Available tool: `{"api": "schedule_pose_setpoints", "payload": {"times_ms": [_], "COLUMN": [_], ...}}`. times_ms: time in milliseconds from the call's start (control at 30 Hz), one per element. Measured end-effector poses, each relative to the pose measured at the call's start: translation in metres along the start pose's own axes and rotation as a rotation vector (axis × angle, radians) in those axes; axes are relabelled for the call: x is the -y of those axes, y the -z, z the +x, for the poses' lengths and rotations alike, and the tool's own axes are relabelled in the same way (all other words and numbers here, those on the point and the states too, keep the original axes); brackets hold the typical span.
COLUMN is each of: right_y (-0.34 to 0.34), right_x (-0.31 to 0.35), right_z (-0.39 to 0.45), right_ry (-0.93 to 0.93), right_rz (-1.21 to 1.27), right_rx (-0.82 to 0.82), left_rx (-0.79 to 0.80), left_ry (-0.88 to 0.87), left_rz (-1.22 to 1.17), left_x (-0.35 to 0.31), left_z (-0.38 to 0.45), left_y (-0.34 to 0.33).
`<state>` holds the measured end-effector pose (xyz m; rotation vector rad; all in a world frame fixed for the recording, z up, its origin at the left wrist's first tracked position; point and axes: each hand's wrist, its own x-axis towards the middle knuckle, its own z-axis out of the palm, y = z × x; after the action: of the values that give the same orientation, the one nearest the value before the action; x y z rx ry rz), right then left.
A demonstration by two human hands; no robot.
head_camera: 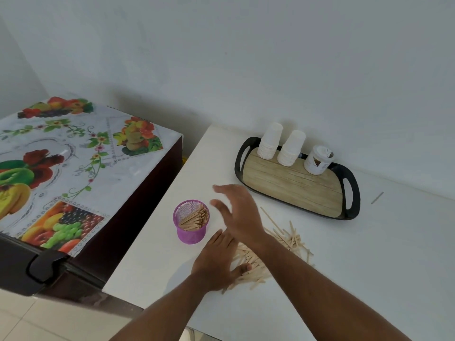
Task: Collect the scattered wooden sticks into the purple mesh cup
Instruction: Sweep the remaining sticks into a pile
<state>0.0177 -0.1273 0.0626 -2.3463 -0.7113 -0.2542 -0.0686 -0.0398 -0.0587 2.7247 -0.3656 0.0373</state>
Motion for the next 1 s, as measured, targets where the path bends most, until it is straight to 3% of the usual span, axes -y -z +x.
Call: {"api": "schedule_pose_setpoints", "payload": {"times_ms": [200,400,500,633,767,867,1000], "right_y": [0.026,0.036,0.032,0.041,0.059,0.064,0.057], "right_x": [-0.074,-0.132,-0.139,-0.139,-0.154,-0.166,-0.169], "right_z": [-0.040,-0.085,-0.109,-0.130,-0.129,-0.135,-0.157], "right_ry": [-0.270,-0.425,-0.359,-0.288,-0.367,-0.447,-0.339], "right_rz": [-0.096,-0.343,-0.347,-0.192,-0.269,-0.265,-0.261], "right_rx": [-0.019,0.370,0.462,0.380,0.204,0.291,0.373], "left_rx": [0.074,0.073,0.070,0.076,0.115,0.186,0.199], "left_ry": [-0.036,-0.075,-0.070,-0.022,-0.029,-0.052,-0.059], "left_rz": [0.022,0.020,0.007,-0.084,-0.081,-0.036,0.024], "left_x": [0.005,0.005,0.005,0.002,-0.011,-0.032,-0.055], "left_z": [0.002,0.003,0.004,0.008,0.022,0.033,0.040], "left_y": [-0.005,-0.001,-0.001,-0.001,0.000,-0.004,-0.012]}}
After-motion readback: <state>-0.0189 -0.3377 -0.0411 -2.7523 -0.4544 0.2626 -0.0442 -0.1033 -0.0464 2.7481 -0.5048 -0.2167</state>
